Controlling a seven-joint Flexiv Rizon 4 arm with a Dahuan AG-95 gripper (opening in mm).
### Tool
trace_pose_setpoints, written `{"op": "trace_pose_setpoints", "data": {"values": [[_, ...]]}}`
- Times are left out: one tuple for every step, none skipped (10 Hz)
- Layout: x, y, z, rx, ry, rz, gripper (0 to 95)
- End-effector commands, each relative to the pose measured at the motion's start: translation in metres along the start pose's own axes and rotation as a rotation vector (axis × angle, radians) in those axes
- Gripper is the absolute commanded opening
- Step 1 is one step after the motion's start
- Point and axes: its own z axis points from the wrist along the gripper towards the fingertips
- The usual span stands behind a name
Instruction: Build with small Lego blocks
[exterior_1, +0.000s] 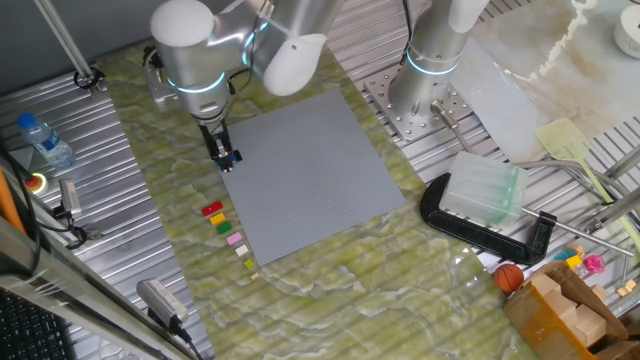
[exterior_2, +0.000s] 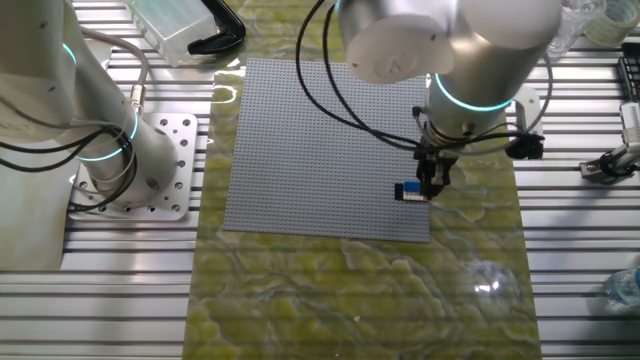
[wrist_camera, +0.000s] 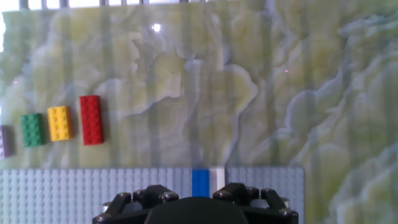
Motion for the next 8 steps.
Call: {"op": "trace_pose_setpoints", "data": {"values": [[0.0017,-0.0003,-0.0025,0.009,-0.004,-0.003,0.0],[0.0017,-0.0001,-0.0024,0.002,-0.003,-0.012,0.0],[0.0024,0.0008,-0.0014,0.002,0.001,-0.011,0.0],[0.004,0.0016,0.0003,0.008,0.007,-0.008,0.0],[0.0079,0.0022,0.0039,0.011,0.011,-0.006,0.0],[0.0092,0.0018,0.0047,0.012,0.01,-0.007,0.0],[0.0096,0.0016,0.005,0.017,0.012,-0.006,0.0],[0.0097,0.0016,0.0049,0.022,0.011,-0.005,0.0]]}}
